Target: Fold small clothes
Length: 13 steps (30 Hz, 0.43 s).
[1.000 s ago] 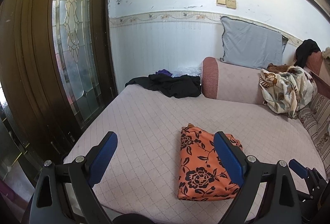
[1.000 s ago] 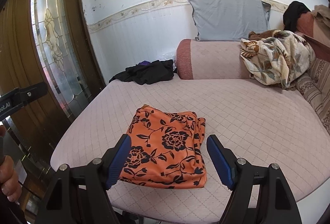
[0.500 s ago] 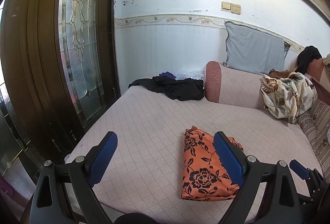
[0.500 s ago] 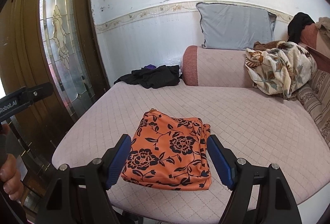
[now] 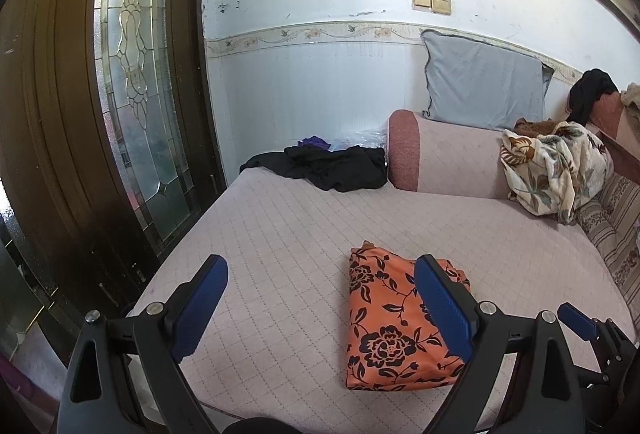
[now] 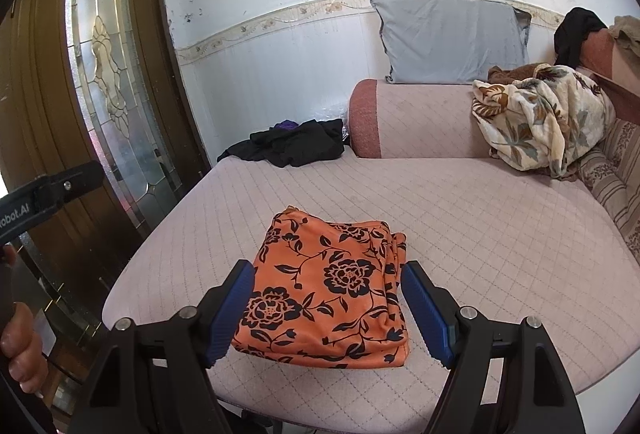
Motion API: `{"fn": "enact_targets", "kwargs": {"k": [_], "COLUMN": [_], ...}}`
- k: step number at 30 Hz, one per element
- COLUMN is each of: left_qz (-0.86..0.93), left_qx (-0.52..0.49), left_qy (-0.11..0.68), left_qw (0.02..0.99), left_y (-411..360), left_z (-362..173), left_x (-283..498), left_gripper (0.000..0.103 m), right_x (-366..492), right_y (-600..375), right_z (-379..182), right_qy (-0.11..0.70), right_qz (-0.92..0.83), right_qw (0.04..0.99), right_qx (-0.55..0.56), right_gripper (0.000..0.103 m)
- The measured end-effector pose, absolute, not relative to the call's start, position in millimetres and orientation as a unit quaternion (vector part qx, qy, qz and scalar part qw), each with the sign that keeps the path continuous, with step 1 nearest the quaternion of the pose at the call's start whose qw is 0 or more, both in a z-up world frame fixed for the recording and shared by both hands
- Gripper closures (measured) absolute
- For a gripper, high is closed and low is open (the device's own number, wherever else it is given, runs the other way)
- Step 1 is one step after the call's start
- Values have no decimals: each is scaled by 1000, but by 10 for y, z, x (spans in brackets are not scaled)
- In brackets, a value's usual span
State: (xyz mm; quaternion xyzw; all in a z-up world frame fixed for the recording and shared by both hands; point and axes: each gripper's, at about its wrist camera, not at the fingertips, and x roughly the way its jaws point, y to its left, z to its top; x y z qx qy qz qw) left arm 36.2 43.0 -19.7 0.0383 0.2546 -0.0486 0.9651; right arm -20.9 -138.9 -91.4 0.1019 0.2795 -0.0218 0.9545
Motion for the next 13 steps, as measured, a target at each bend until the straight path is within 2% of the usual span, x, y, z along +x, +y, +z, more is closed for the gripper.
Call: {"fn": "enact_targets", "kwargs": {"k": [13], "left_qz": [-85], "left_qx": [20], "left_qy": [258], "left_qw": [962], "left_y": [347], "left_z": [-256], "left_x": [648], "left_gripper": [9], "right_x": [105], "right_y": [-1471], "right_z": [-1020], "right_qy": [296], "right_qz": [-12], "right_qw": [948], "right_qx": [113], "right_gripper": [24]}}
